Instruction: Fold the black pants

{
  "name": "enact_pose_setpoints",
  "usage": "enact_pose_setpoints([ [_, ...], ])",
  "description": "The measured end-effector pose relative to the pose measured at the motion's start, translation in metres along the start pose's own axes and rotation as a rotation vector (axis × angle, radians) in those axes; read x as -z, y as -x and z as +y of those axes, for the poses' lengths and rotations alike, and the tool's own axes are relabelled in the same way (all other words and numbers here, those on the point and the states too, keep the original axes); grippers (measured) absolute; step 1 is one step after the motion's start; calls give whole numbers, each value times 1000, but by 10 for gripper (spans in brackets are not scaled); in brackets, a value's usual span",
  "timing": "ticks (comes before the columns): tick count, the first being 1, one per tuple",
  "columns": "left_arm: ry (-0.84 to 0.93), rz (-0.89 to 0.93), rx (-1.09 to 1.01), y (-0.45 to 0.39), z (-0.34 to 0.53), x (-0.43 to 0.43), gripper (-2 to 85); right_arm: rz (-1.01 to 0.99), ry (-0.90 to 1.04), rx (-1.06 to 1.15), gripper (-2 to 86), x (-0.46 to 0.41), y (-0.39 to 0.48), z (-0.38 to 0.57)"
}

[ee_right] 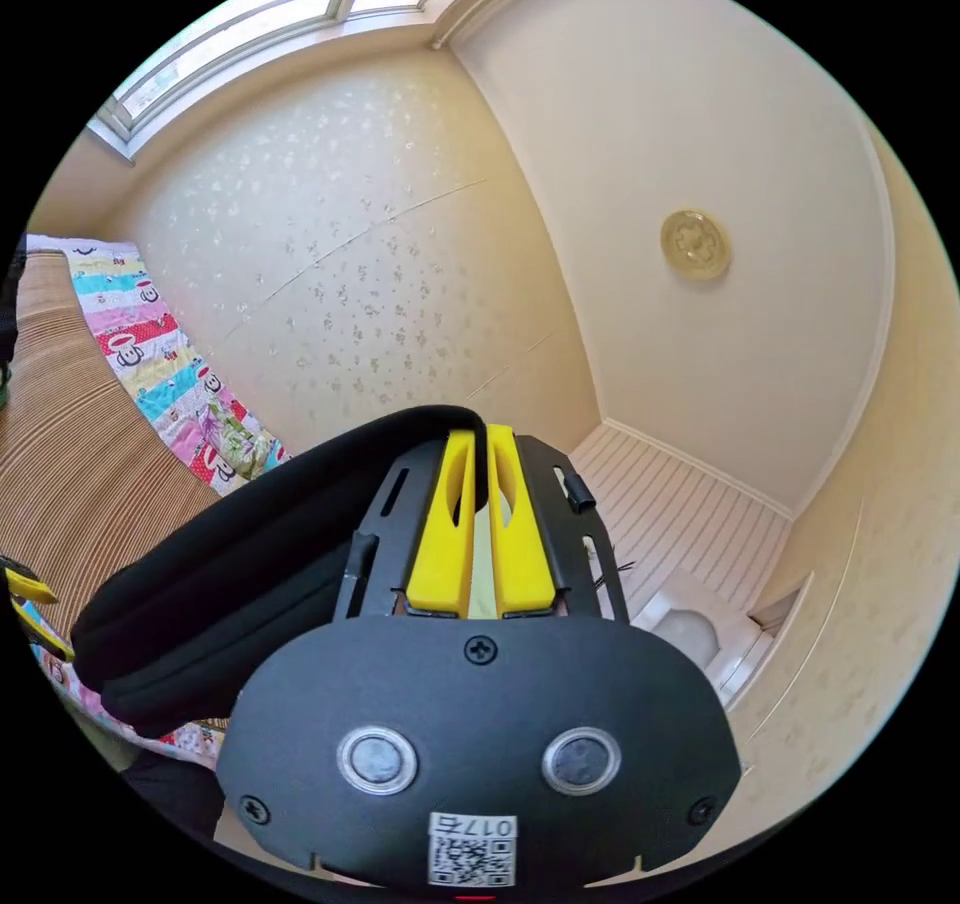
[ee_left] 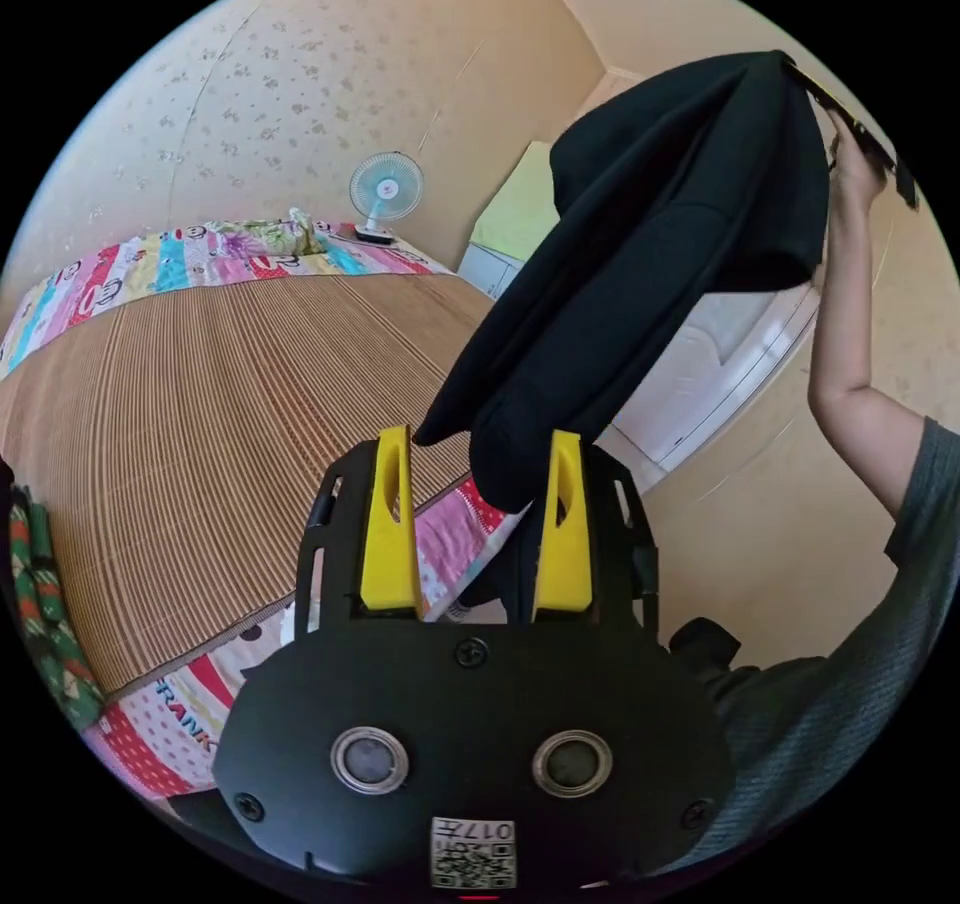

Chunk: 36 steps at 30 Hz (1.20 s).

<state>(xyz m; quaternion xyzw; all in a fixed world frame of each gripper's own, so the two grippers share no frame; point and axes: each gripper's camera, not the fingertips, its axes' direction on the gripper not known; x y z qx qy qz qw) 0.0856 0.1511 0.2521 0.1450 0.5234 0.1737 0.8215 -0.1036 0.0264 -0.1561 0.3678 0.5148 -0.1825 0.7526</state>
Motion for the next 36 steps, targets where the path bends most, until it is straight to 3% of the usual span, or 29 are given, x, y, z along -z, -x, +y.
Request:
enact_pose_setpoints([
  [8, -138, 416, 152, 44, 30, -2, 175, -137, -64, -149, 13, 3, -69, 62],
  [11, -17, 408, 108, 30, 21, -28, 186, -144, -120, -221, 13, 7, -92, 83],
  [15, 161, 382, -153, -49, -7, -64, 198, -96, -155, -312, 14, 3, -120, 105],
  [17, 182, 425, -297, -87, -16, -69, 159, -99, -168, -335, 14, -4, -131, 116],
  [19, 207, 371, -383, -114, -27, -66, 57, -87, -159, -364, 15, -23, -146, 135],
  [23, 179, 192, -409, -92, -57, -2, 36, -60, -61, -473, 20, -94, -182, 182],
  [26, 4, 68, -325, -28, -107, 118, 34, -354, -52, -707, 29, -195, -216, 254],
  [27, -52, 35, -263, 1, -130, 163, 36, -562, -9, -772, 34, -254, -217, 281],
  [29, -78, -43, -129, 55, -166, 213, 40, -896, 219, -811, 42, -359, -193, 310],
  [31, -46, -206, 179, 142, -192, 252, 60, -1205, 669, -825, 60, -475, -123, 354],
  [33, -100, -266, 341, 186, -181, 278, 84, -1281, 718, -832, 65, -500, -80, 383],
  [36, -166, -274, 387, 205, -140, 291, 86, -1444, 690, -790, 50, -501, -19, 427],
])
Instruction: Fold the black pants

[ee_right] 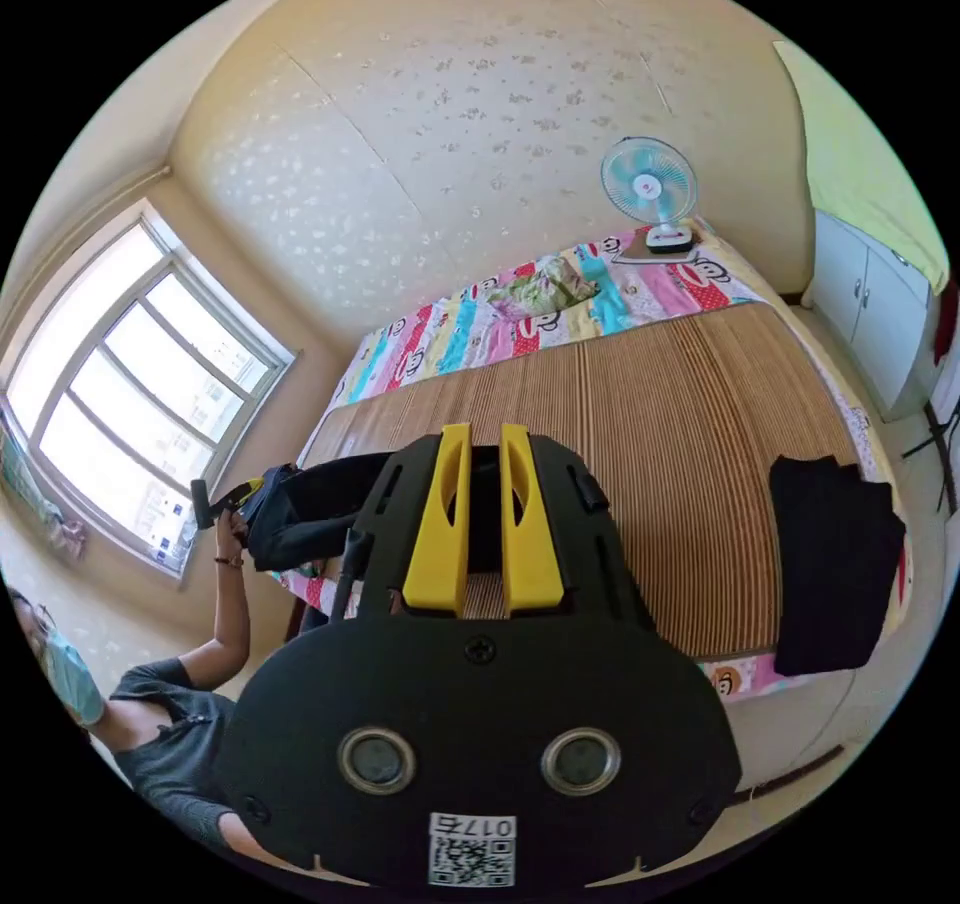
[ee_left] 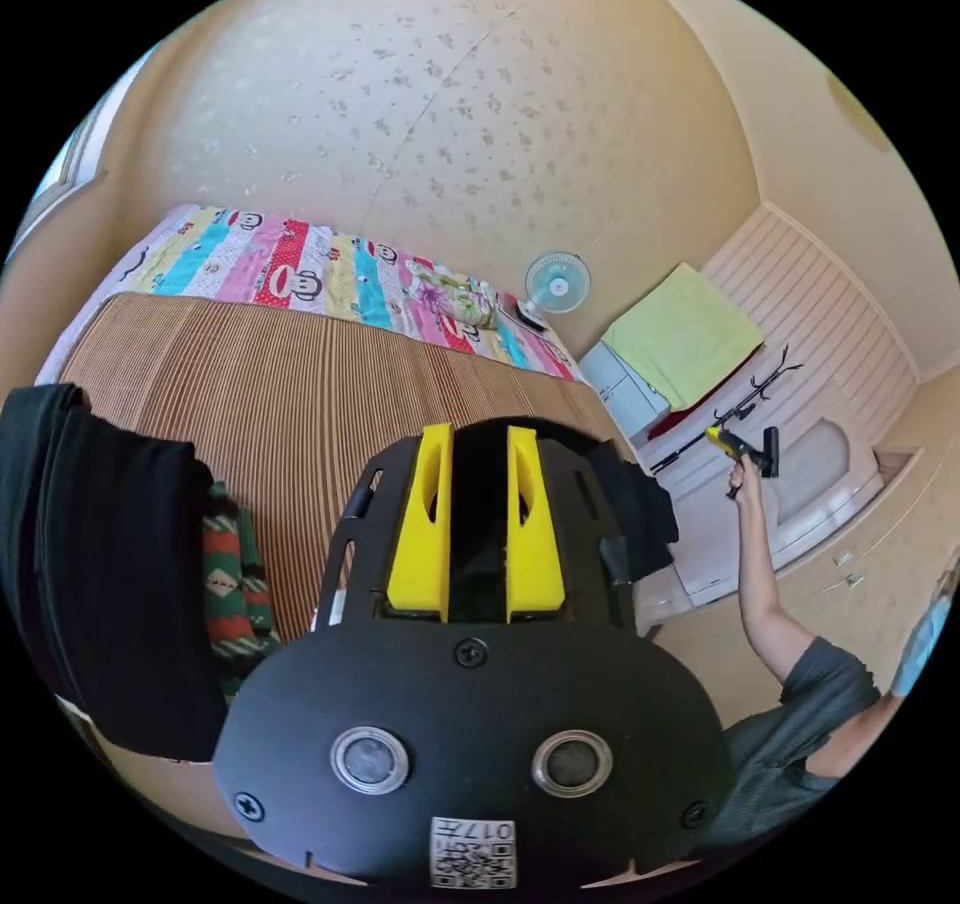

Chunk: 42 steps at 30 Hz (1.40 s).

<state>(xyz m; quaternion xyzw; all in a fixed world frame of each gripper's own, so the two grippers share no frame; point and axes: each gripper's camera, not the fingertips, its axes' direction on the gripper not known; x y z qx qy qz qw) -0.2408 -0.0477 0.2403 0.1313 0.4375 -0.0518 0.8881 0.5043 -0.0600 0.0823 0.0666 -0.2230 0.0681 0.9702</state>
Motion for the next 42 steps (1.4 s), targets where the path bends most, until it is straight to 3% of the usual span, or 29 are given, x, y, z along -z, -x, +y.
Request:
enact_pose_setpoints([
  [6, 187, -7, 68, 32, 50, -79, 142, -194, 183, -204, 55, -93, -101, 124],
  [12, 8, -155, 85, 39, 4, -88, 169, -451, 13, -437, 34, -68, -174, 260],
  [17, 75, -254, 83, 70, -79, -129, 183, -384, -106, -531, 27, -4, -211, 308],
  [22, 237, -108, 348, 149, -104, -179, 182, -305, -198, -524, 18, 44, -229, 304],
  [25, 216, 49, 327, 159, -90, -170, 88, -325, -225, -531, 11, 45, -238, 298],
  [31, 205, 334, 124, 136, -1, -93, 43, -412, -205, -583, 9, 14, -260, 283],
  [34, 327, 238, -34, 116, 65, -49, 18, -433, -226, -630, 17, -1, -269, 278],
  [37, 461, -79, 174, 138, 128, -15, -1, -467, -234, -660, 25, -17, -278, 274],
  [42, 343, 41, 208, 135, 162, 28, 40, -535, -208, -664, 30, -44, -278, 263],
])
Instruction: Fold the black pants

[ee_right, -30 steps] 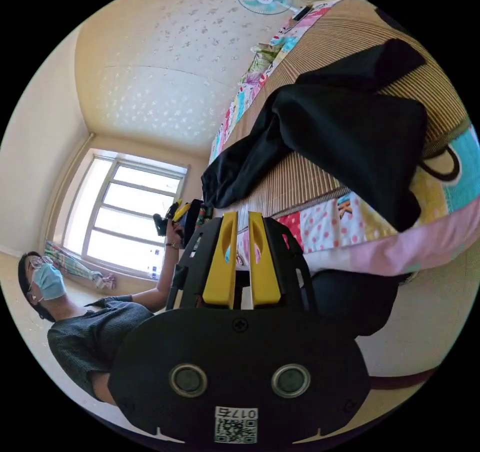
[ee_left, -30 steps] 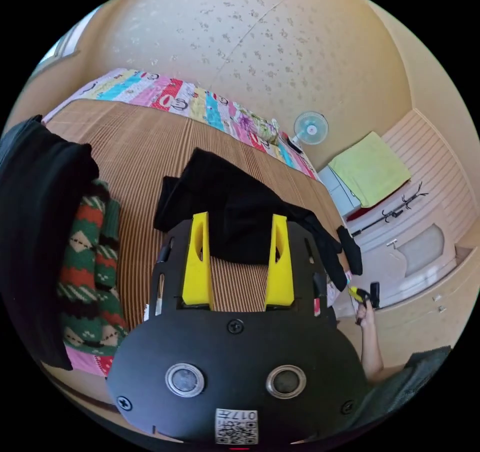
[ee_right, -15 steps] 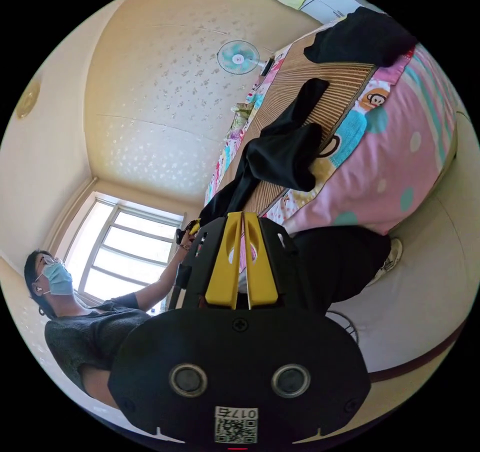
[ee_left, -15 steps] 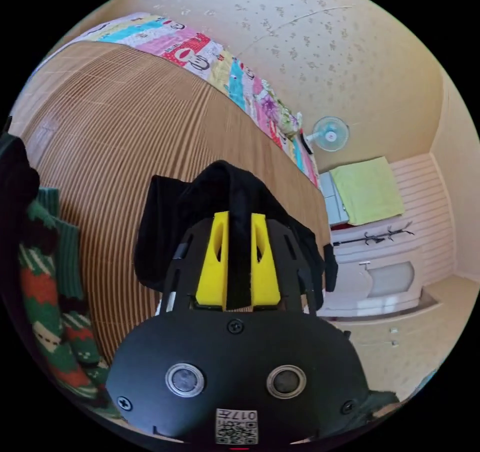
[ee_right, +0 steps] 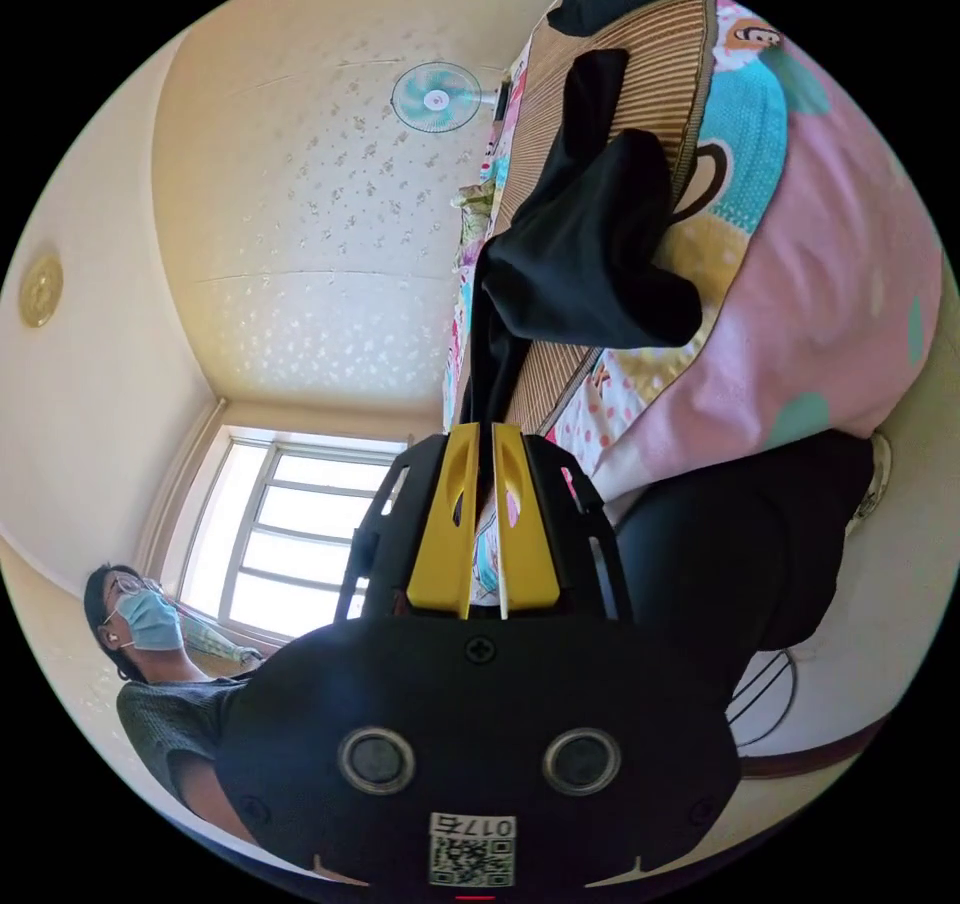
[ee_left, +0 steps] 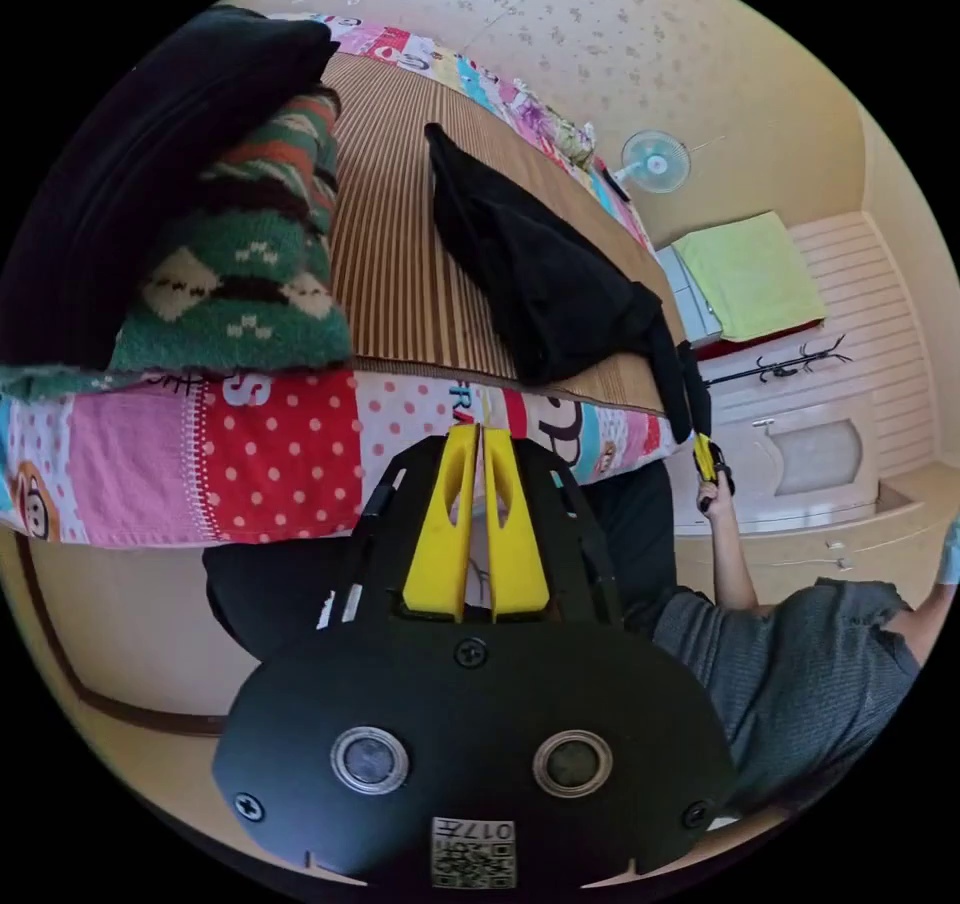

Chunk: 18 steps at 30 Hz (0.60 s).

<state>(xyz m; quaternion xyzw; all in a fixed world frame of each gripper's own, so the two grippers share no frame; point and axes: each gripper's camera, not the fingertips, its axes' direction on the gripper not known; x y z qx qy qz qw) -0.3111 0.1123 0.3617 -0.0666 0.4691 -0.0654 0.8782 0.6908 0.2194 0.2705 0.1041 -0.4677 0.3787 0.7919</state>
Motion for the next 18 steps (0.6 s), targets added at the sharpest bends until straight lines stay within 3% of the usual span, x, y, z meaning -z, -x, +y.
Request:
enact_pose_setpoints([
  [4, -90, 48, -33, -19, -26, -14, 152, -56, 35, 9, 29, -21, 4, 4],
  [7, -100, 20, -23, -29, -54, -50, 165, -73, 52, 15, 29, -28, 9, 12],
  [12, 18, 32, -37, -41, -66, -96, 66, -29, 72, 15, 29, -22, 14, 29],
  [16, 166, 271, -237, -25, -53, -55, 37, -10, 37, -13, 29, -2, 9, 44],
  [18, 142, 241, -282, -21, -38, -23, 34, 14, 14, -26, 29, 6, 6, 48],
])
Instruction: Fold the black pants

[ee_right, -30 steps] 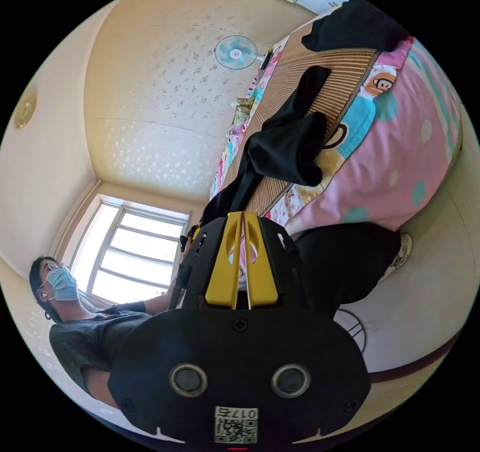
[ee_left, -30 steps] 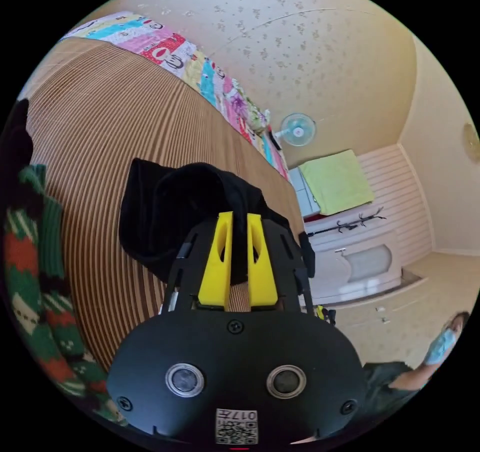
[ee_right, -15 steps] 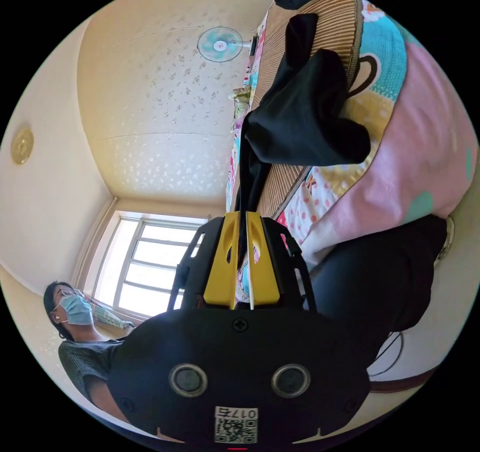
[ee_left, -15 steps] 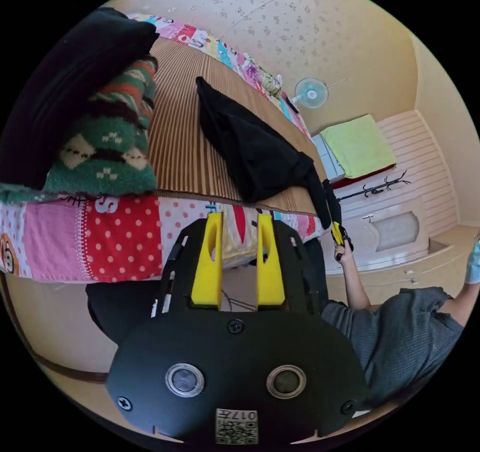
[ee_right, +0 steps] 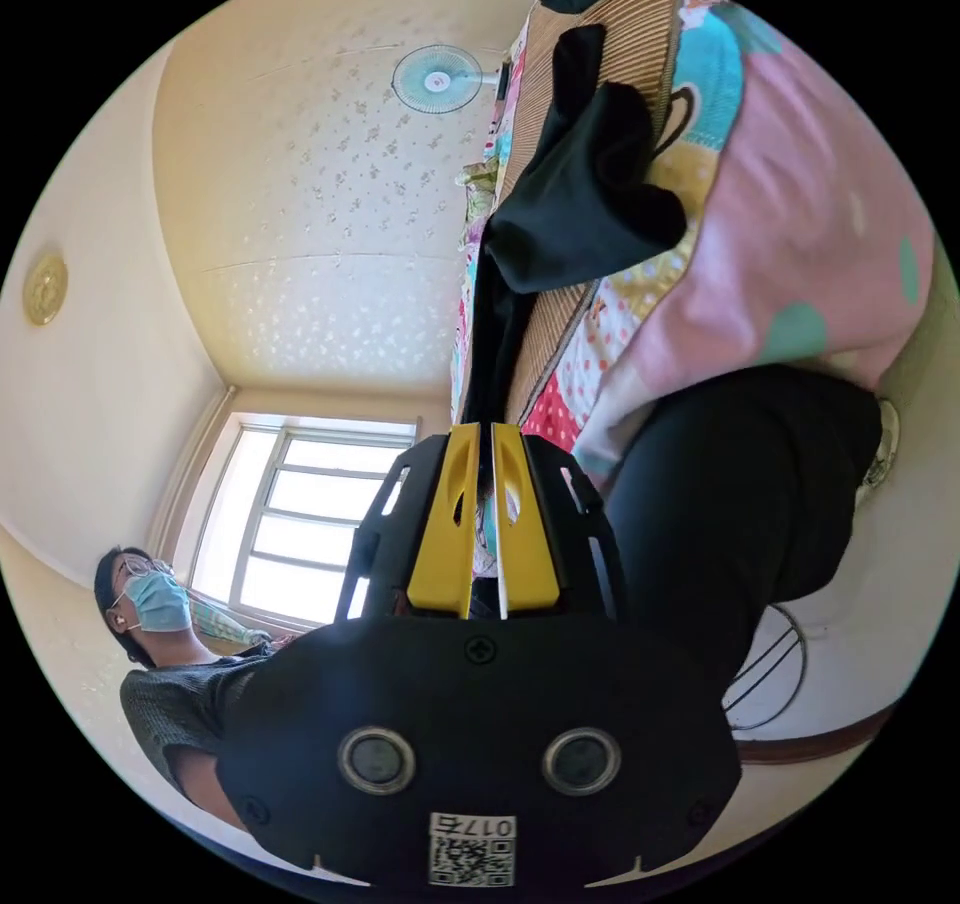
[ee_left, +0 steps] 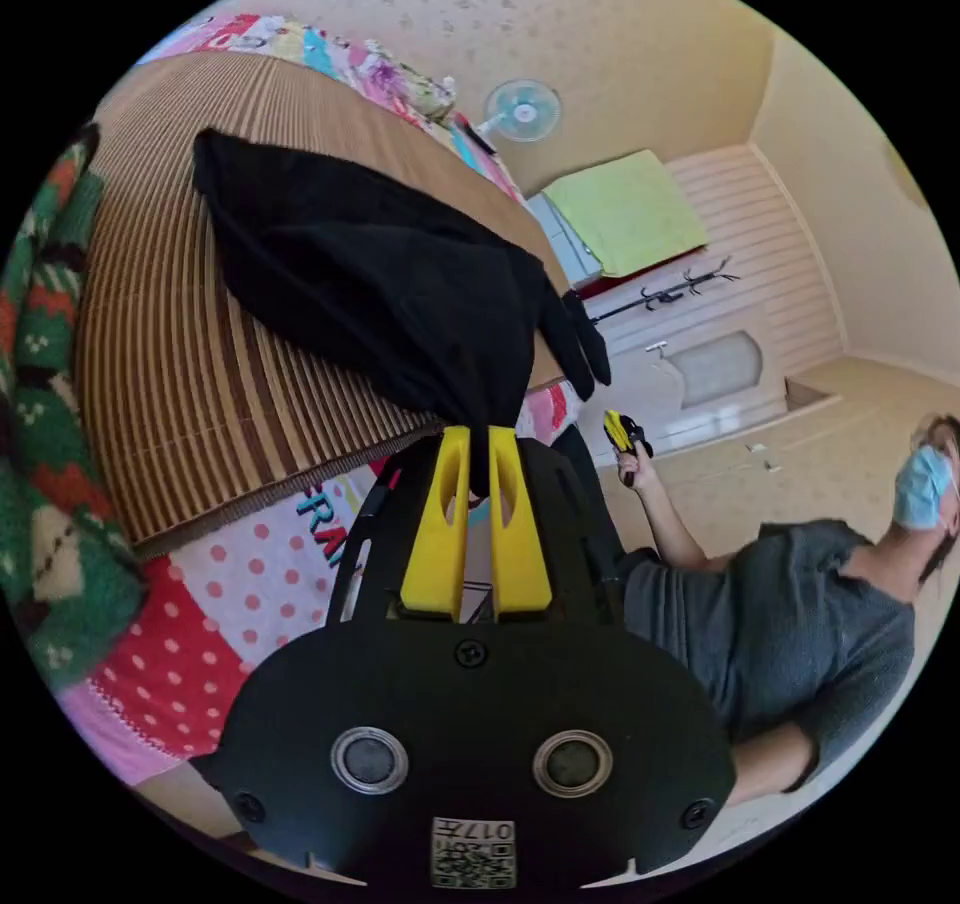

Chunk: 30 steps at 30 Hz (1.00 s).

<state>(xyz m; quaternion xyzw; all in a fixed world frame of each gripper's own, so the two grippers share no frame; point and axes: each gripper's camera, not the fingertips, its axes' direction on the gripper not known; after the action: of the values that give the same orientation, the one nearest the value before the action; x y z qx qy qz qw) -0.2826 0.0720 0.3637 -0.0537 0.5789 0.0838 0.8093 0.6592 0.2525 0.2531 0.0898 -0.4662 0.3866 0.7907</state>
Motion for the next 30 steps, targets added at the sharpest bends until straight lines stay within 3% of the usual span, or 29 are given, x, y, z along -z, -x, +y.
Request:
enact_pose_setpoints([
  [5, -100, -375, 280, 0, 56, 52, 30, 4, -115, -11, 32, 0, 1, 7],
  [7, -226, -569, 403, -14, 89, 62, 12, -5, -138, 21, 38, -16, 12, 4],
  [11, -395, -600, 418, -44, 125, 61, 55, 98, -131, 142, 58, -50, 51, -17],
  [14, -366, -427, 334, -58, 121, 37, 83, 308, -149, 241, 85, -74, 95, -49],
  [16, -265, -318, 221, -73, 97, -1, 96, 609, -209, 249, 128, -93, 121, -78],
  [18, -166, -351, 122, -90, 74, -38, 100, 849, -222, 232, 157, -112, 126, -100],
  [20, -87, -442, 7, -108, 53, -80, 111, 1025, -48, 162, 159, -144, 107, -129],
  [21, -39, -467, -35, -115, 40, -106, 123, 1092, 143, 84, 143, -171, 85, -145],
  [25, 95, -386, -126, -128, -2, -176, 135, 1525, 440, 410, 40, -234, 125, -147],
  [27, 116, -414, -171, -135, -14, -198, 130, 1573, 248, 574, 31, -221, 174, -138],
  [30, 185, -552, -203, -139, -27, -233, 124, 1311, -206, 769, 26, -156, 259, -93],
])
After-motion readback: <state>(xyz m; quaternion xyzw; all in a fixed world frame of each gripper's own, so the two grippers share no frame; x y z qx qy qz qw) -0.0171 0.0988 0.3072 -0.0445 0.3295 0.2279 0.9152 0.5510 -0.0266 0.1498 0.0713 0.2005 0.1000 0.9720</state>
